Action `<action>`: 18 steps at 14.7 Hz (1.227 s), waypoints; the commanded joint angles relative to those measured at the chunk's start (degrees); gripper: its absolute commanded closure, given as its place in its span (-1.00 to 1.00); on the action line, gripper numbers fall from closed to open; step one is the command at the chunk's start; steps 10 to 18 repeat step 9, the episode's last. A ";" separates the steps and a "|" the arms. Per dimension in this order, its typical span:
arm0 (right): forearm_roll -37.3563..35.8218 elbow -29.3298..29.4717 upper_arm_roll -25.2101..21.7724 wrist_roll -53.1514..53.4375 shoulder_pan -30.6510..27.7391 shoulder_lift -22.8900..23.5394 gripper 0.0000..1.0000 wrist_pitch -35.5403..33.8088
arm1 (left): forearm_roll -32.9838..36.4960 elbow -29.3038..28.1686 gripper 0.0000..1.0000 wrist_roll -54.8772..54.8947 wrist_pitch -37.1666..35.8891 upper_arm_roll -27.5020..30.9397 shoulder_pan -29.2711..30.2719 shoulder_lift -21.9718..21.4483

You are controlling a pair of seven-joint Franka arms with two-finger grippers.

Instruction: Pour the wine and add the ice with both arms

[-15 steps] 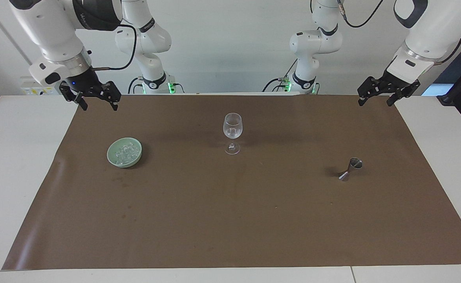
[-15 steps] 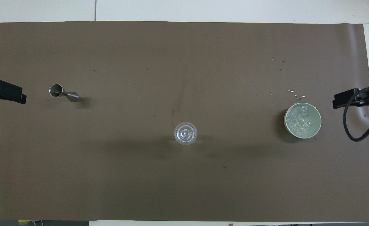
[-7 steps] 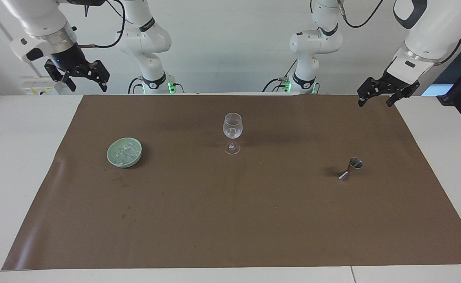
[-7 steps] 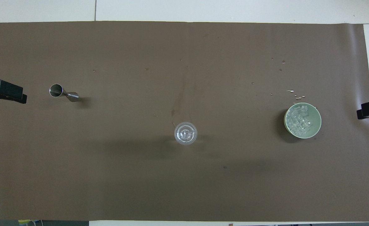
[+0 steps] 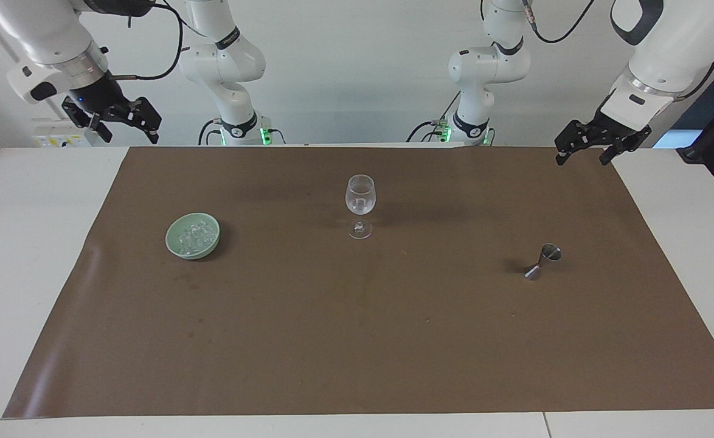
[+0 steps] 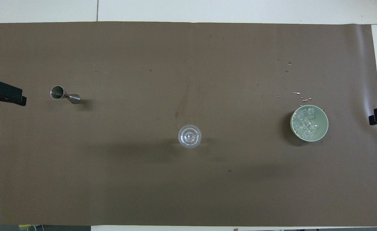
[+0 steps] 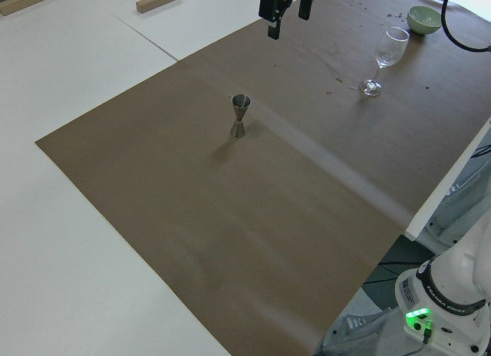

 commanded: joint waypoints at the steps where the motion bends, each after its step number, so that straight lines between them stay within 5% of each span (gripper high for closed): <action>1: 0.74 -0.36 0.46 -3.78 -1.24 -0.29 -1.00 0.94 | 1.25 -1.61 -1.00 -0.79 0.89 0.19 -0.25 -1.18; 18: 0.83 -0.89 1.16 -3.79 -1.24 -0.55 -1.00 2.00 | 1.25 -1.61 -1.00 -0.79 0.89 0.10 -0.25 -1.18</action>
